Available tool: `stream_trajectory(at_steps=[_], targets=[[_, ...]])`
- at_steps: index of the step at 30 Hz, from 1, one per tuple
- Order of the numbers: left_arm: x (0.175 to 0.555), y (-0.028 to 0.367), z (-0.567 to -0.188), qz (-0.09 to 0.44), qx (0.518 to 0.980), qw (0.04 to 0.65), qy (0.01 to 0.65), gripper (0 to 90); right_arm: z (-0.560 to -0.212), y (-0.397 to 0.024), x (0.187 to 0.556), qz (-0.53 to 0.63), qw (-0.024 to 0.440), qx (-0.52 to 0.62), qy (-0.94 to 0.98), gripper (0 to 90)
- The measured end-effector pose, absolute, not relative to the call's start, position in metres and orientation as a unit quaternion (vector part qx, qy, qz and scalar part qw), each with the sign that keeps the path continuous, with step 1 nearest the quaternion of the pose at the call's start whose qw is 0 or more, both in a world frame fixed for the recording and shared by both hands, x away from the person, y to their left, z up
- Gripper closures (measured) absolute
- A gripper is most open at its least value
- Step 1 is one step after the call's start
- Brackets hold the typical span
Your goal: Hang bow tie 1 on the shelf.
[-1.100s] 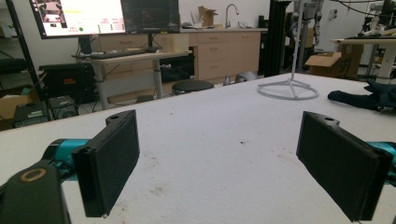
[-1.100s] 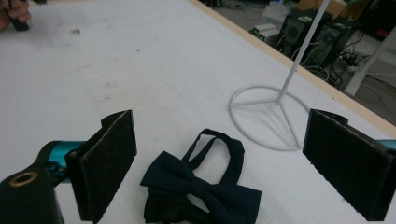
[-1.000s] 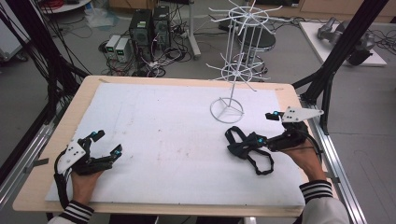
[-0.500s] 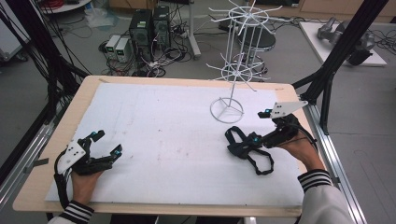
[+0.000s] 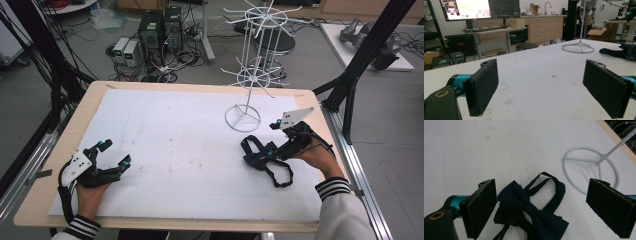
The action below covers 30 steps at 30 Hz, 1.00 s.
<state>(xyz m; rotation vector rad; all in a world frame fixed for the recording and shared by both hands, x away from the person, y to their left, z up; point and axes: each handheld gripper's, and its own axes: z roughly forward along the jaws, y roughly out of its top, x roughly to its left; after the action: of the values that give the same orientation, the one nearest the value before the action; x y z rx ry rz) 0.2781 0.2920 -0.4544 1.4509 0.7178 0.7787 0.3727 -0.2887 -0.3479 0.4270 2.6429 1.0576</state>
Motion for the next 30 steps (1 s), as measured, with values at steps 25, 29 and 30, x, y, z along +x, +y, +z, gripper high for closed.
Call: stream_trajectory(at_steps=[25,29,30], targets=[[0.278,0.292,-0.454,0.341,0.633,0.621,0.312,13.7,-0.379,-0.273,0.392,0.287,0.070,0.130,0.946,15.3],[0.279,0.292,-0.454,0.339,0.634,0.621,0.312,13.7,-0.382,-0.271,0.393,0.274,0.065,0.125,0.951,18.5],[0.279,0.292,-0.454,0.339,0.634,0.621,0.312,13.7,-0.383,-0.270,0.394,0.272,0.063,0.122,0.953,20.4]])
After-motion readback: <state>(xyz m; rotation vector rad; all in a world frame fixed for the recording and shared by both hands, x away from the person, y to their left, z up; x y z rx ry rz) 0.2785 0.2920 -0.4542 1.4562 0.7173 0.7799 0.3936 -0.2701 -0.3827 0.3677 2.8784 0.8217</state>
